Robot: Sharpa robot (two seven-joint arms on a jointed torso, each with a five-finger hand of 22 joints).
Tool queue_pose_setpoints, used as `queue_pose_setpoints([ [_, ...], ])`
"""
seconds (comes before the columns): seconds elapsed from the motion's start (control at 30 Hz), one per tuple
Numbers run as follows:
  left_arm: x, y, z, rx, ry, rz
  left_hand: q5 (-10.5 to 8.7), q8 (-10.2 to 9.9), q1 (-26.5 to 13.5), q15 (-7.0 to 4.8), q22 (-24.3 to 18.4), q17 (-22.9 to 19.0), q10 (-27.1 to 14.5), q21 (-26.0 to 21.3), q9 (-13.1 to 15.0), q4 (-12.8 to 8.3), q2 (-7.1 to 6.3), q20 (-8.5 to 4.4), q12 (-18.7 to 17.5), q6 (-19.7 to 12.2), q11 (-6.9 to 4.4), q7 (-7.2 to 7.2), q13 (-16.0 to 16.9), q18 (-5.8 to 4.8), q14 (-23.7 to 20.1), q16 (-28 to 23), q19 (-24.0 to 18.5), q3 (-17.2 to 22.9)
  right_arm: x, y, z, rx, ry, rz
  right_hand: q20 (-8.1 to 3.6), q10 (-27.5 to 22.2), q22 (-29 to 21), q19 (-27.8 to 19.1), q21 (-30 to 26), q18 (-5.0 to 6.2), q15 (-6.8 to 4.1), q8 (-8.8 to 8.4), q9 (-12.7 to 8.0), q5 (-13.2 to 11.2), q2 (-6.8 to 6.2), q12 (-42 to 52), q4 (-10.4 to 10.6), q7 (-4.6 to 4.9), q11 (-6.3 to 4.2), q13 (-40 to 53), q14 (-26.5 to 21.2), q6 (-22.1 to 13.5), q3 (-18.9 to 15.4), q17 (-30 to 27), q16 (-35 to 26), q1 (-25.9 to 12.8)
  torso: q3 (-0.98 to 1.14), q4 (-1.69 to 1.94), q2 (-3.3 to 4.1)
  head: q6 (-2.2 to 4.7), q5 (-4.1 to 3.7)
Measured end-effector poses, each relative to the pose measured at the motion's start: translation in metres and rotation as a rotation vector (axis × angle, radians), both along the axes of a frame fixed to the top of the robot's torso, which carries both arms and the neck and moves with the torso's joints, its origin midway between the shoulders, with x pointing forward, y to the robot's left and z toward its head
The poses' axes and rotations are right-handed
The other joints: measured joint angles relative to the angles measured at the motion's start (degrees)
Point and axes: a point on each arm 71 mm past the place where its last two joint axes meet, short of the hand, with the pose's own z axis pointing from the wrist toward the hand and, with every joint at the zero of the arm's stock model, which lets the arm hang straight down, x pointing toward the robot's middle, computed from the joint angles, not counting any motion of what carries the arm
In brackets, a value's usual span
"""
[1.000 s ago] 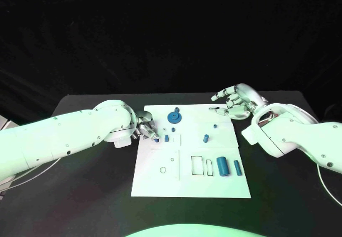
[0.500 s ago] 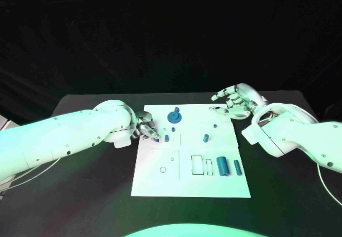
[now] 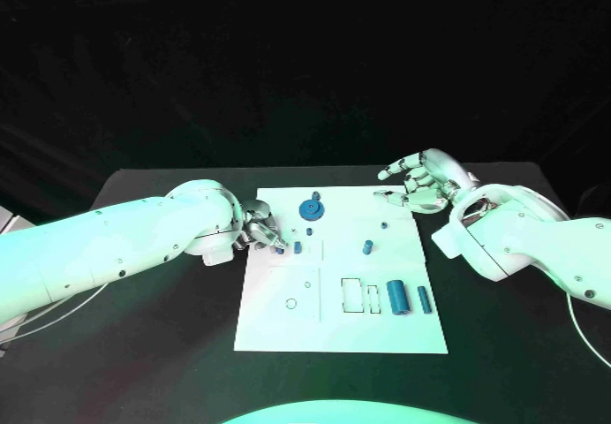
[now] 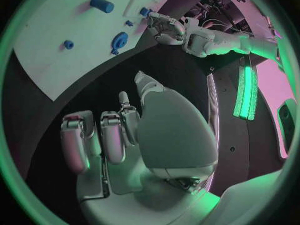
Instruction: Assemble the parts on the task board
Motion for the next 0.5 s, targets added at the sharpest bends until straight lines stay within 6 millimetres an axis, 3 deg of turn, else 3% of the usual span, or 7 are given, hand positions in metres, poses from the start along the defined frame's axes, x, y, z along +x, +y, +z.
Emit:
queue_pose_setpoints([
  [0.5, 0.0004, 0.0028, -0.0009, 0.0, 0.003, 0.009, -0.27, -0.24, -0.67, 0.0, -0.01, 0.0, -0.01, 0.0, -0.52, 3.81, -0.67, 0.0, 0.0, 0.32, 0.01, 0.09, 0.52, 0.0, 0.0, 0.0, 0.0, -8.09, 0.0002, -0.0002, -0.0003, 0.0, 0.0, -0.001, 0.0, 0.0, -0.01, 0.0, 0.0, 0.0, 0.0, 0.0, -0.05, 0.0, 0.22, 0.0, 0.0, 0.0, 0.0, 0.0, 0.0, 0.0, 0.0, -0.01, 0.0, -0.22, -0.08, -0.04, 0.0, 0.18, -0.24],
])
